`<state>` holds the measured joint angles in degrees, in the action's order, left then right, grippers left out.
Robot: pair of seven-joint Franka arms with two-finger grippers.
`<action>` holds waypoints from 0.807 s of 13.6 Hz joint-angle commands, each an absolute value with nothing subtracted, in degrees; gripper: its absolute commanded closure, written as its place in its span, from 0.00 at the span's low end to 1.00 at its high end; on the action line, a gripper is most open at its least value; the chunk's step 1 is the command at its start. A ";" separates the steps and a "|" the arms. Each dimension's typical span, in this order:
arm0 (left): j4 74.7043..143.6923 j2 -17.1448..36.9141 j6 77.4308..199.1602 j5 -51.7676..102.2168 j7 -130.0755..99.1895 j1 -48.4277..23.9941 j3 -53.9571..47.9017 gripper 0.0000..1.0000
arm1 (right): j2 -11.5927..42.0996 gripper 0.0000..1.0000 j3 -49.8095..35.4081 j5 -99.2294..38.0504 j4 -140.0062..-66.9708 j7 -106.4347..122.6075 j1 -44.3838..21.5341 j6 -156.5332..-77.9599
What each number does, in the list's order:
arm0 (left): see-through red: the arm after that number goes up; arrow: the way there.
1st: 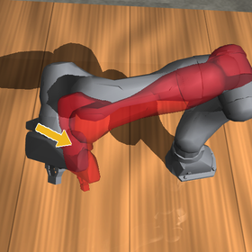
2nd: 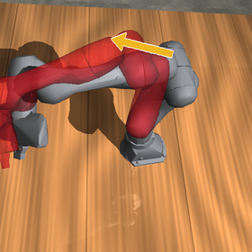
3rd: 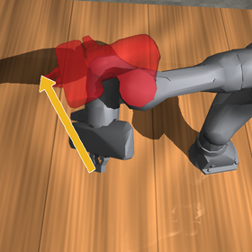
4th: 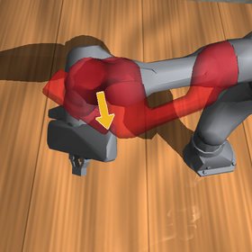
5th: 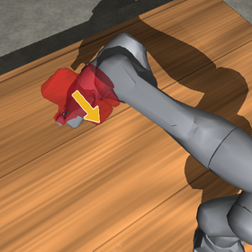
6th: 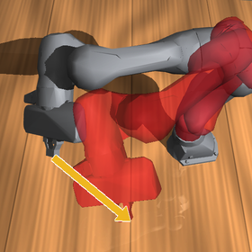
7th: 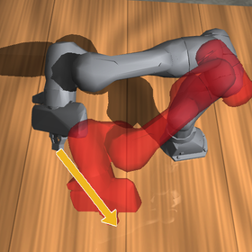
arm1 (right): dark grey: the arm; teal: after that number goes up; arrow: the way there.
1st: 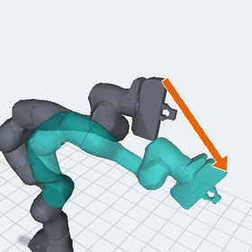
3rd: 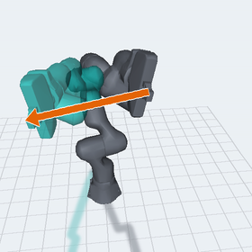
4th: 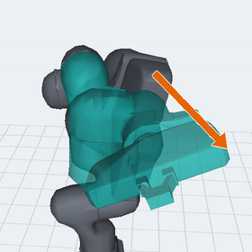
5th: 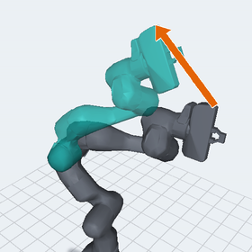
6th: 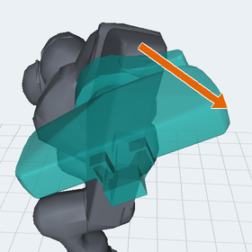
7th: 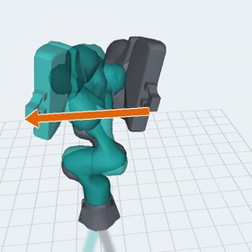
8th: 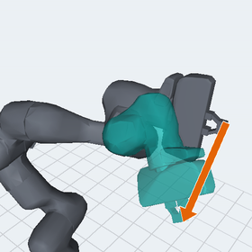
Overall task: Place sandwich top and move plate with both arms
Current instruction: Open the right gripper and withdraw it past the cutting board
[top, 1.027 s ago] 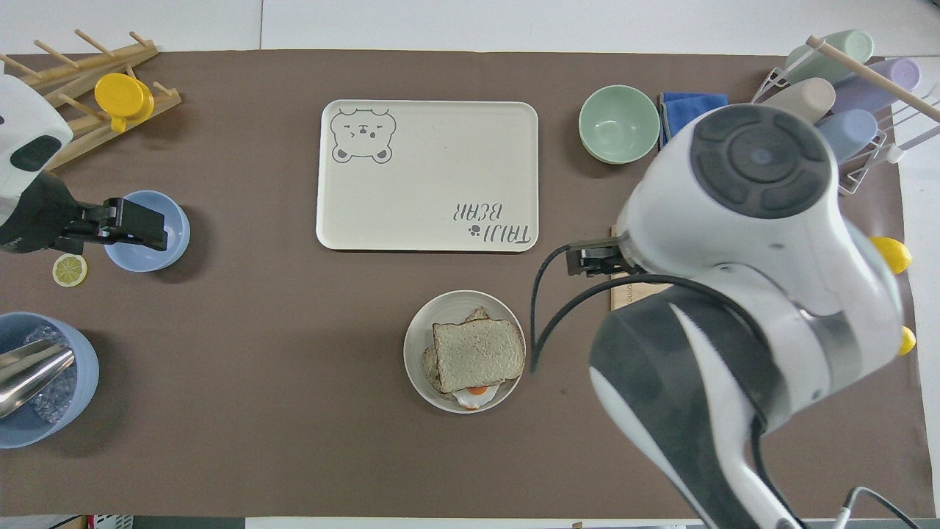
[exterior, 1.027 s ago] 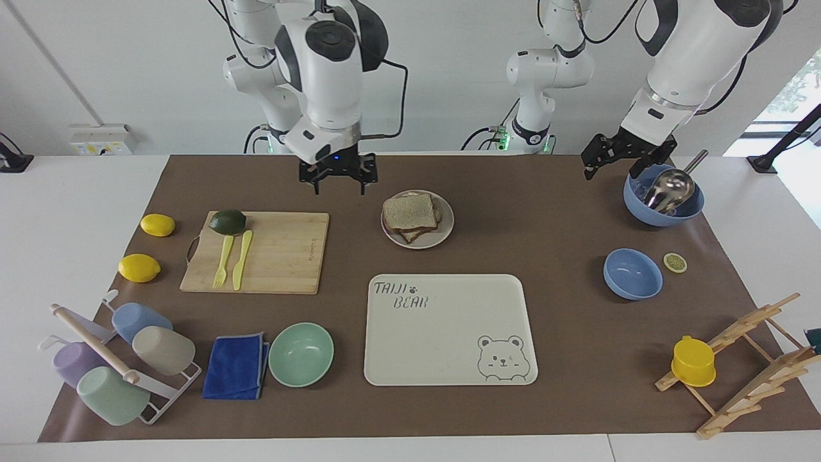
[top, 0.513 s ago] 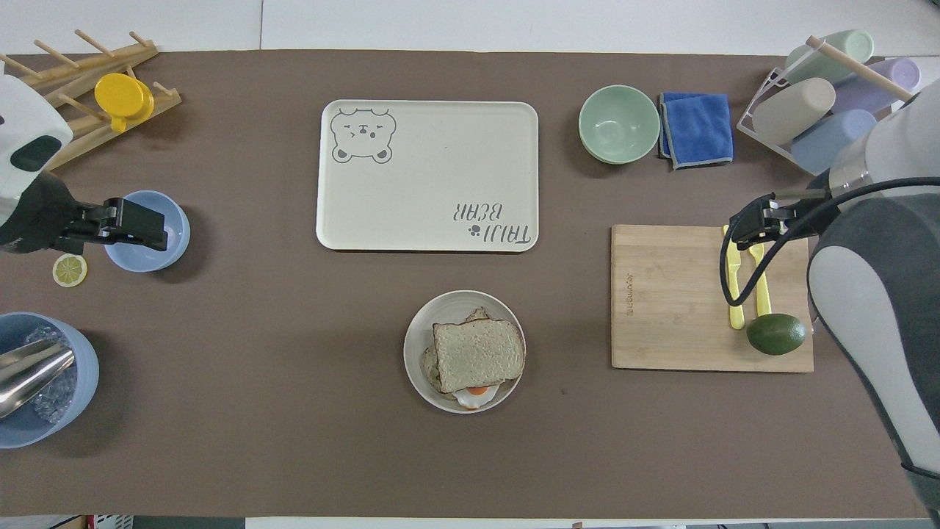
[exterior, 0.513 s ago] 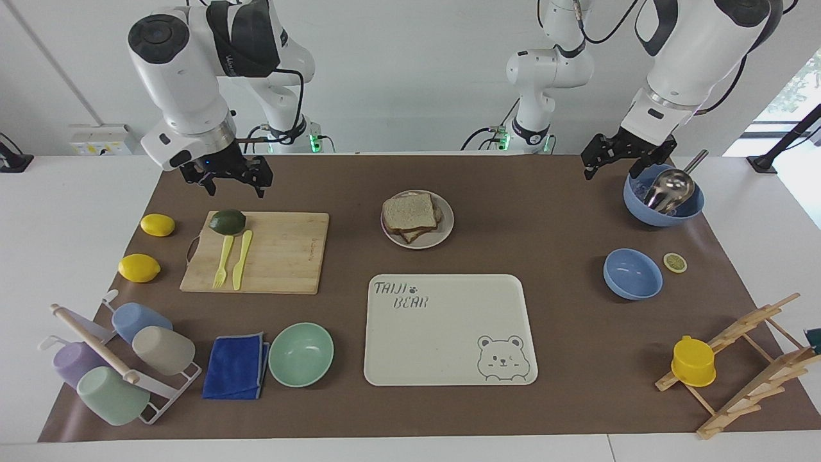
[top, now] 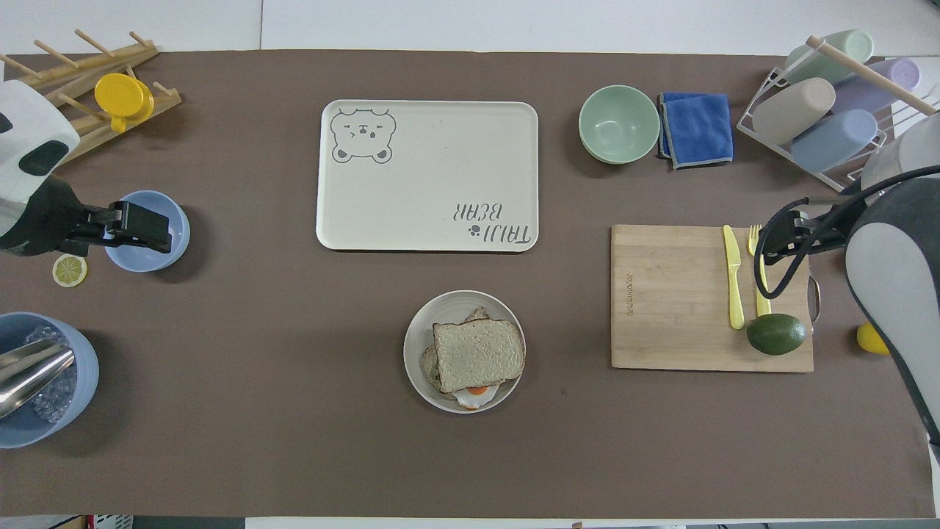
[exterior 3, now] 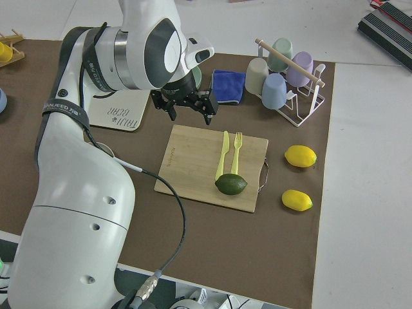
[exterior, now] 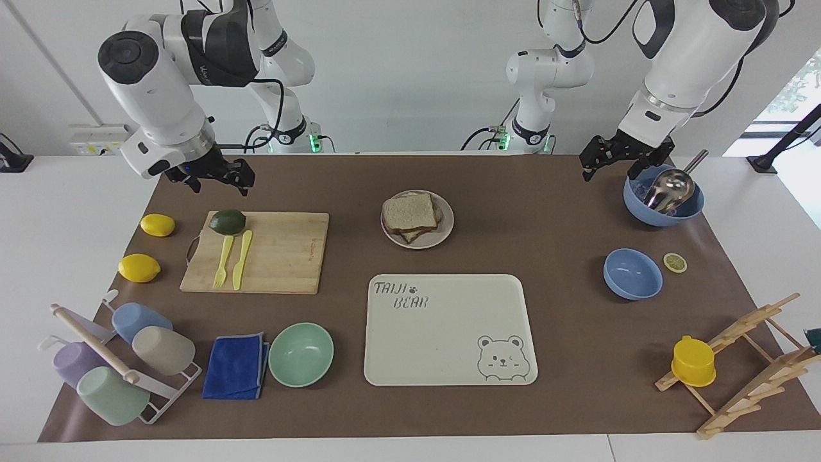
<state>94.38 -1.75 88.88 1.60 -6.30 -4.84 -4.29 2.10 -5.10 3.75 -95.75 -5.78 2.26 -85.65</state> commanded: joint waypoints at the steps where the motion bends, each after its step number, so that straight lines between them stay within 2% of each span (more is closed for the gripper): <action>1: 97.38 -4.22 90.61 1.32 -6.33 -4.92 -4.66 0.00 | -1.58 0.00 -4.49 2.90 -99.58 -3.26 1.85 -87.00; 3: 97.30 -4.22 90.62 1.32 -6.33 -4.92 -4.83 0.00 | -2.81 0.00 2.69 2.90 -101.33 -1.76 -4.36 -88.15; 4: 97.29 -4.22 90.53 1.32 -6.33 -4.92 -4.83 0.00 | -2.64 0.00 3.42 2.90 -101.16 -2.02 -5.00 -89.72; 11: 97.29 -4.22 90.44 1.49 -6.06 -4.75 -4.83 0.00 | -1.50 0.00 1.69 1.05 -100.37 -1.76 -0.54 -89.38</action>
<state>95.36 -2.58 89.14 1.60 -6.30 -4.89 -4.75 -1.01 3.35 2.69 -99.50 -3.18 -2.72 -88.45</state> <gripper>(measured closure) 0.000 0.000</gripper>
